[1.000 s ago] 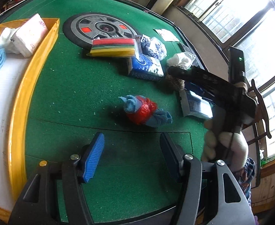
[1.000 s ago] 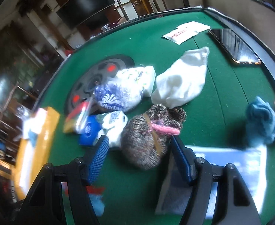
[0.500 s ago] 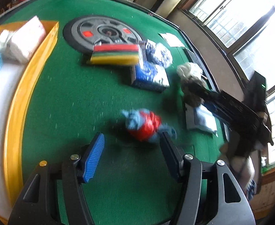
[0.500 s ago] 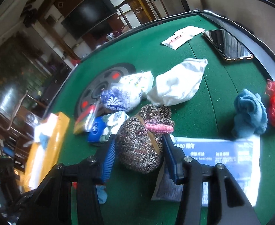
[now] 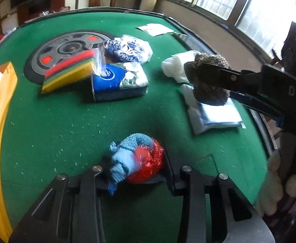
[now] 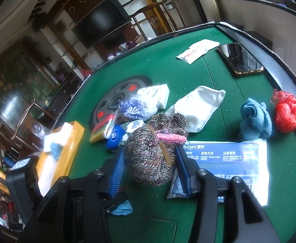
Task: Organize soft objects
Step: 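Carry both items over the tray and open both tools, then move both tools back over the table toward the white cloth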
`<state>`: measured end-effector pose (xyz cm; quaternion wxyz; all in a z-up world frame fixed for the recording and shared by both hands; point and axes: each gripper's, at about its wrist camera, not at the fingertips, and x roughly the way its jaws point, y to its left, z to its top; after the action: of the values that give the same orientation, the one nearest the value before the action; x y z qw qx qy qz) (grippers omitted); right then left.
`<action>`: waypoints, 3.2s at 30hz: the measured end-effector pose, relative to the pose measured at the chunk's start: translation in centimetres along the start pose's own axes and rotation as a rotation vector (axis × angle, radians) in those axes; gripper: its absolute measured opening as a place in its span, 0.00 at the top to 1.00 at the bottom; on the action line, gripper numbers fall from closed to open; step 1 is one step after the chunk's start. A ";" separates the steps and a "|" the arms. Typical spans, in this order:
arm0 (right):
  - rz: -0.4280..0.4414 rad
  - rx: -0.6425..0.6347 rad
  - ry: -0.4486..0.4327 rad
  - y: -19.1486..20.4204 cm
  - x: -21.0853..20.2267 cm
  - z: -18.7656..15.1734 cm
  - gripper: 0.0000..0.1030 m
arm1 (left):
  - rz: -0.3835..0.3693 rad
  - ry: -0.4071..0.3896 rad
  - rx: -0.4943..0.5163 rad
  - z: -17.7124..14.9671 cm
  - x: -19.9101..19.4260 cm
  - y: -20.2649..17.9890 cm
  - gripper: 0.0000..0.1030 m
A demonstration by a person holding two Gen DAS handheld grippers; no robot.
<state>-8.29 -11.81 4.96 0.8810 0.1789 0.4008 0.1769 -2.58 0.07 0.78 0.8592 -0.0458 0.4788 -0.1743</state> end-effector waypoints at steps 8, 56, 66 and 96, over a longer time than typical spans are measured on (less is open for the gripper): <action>0.044 -0.041 0.019 3.2 0.2 -0.2 0.58 | -0.195 -0.045 -0.148 -1.5 -5.2 3.8 0.67; 0.401 -0.301 0.552 34.3 22.9 -6.1 0.55 | 0.274 -0.069 -0.490 -6.1 -15.5 29.8 0.55; 0.442 -0.226 0.466 31.2 19.0 -3.6 0.39 | 0.229 -0.067 -0.534 -6.7 -16.6 29.6 0.41; -0.185 0.154 -0.039 -5.3 -2.5 0.0 0.39 | -0.071 -0.057 -0.187 -5.4 -13.8 9.7 0.41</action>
<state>-8.96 -17.57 4.14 0.8848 0.2118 0.4106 0.0600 -11.25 14.41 6.67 0.8578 -0.1476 0.4665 -0.1577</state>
